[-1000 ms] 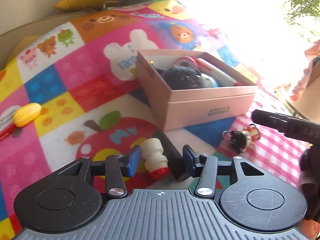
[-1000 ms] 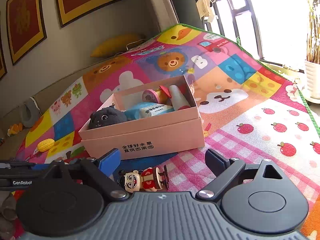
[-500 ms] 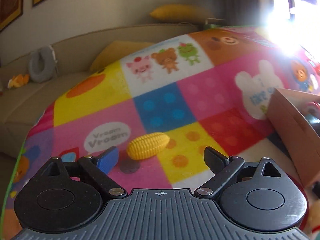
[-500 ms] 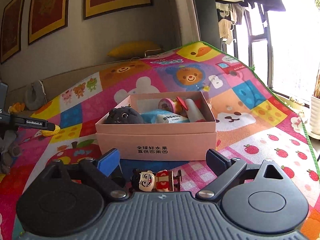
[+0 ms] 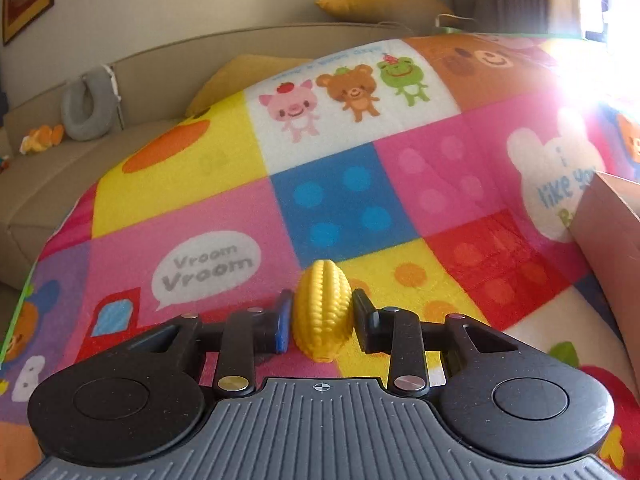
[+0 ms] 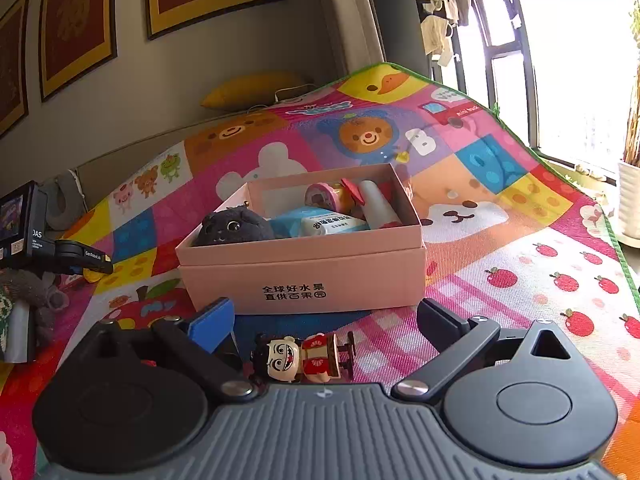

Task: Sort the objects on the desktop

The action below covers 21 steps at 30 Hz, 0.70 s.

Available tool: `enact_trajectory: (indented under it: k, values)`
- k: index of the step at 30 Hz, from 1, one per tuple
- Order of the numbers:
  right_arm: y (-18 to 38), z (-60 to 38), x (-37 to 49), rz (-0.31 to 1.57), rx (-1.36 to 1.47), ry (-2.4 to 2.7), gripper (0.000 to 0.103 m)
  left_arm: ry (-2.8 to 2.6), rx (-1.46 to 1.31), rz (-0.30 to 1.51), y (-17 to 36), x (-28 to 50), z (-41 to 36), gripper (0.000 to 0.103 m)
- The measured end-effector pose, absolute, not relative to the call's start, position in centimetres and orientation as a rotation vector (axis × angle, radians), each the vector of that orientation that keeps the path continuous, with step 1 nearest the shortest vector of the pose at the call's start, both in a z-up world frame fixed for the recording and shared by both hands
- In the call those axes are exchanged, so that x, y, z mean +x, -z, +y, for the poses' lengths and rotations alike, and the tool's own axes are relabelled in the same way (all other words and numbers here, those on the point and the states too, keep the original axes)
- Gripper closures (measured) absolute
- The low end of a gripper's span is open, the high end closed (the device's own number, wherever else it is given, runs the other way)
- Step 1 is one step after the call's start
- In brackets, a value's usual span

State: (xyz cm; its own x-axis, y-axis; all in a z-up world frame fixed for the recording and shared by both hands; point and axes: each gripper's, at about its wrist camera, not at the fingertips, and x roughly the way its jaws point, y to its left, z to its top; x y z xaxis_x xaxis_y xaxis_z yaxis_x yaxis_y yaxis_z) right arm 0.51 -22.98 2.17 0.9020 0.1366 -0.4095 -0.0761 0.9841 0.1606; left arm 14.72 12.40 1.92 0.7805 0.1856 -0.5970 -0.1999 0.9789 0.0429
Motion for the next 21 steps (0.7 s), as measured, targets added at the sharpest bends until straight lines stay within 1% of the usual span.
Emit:
enact_trajectory:
  k: [3,7,11,14,18,20,21]
  values:
    - [-2.2,-23.0,0.4,0.427,0.141,-0.11,0.005,-0.115,0.035,0.604,-2.9,11.6,10.2,0.068]
    - [-2.2,-23.0,0.2,0.416,0.138,-0.104,0.004,0.037,0.027,0.589,-4.1,7.1,7.6,0.068]
    - [-2.3,-22.9,0.0,0.406,0.133,-0.102,0.004,0.222,-0.017,0.611,-4.6,2.6,4.8,0.068]
    - [-2.3,-23.0,0.0,0.404,0.137,-0.102,0.002,0.35,-0.03,0.661,-3.9,0.0,2.1,0.068]
    - [-2.4,-23.1,-0.1,0.399,0.141,-0.101,0.0,0.425,-0.026,0.72,-1.9,-1.5,-1.1,0.068]
    - [-2.4,-23.1,-0.2,0.397,0.135,-0.084,0.0,0.425,-0.01,0.716,-1.4,-2.1,-2.0,0.062]
    - [-2.5,-23.0,-0.3,0.398,0.126,-0.061,0.0,0.432,0.016,0.715,-1.5,-2.3,-2.3,0.058]
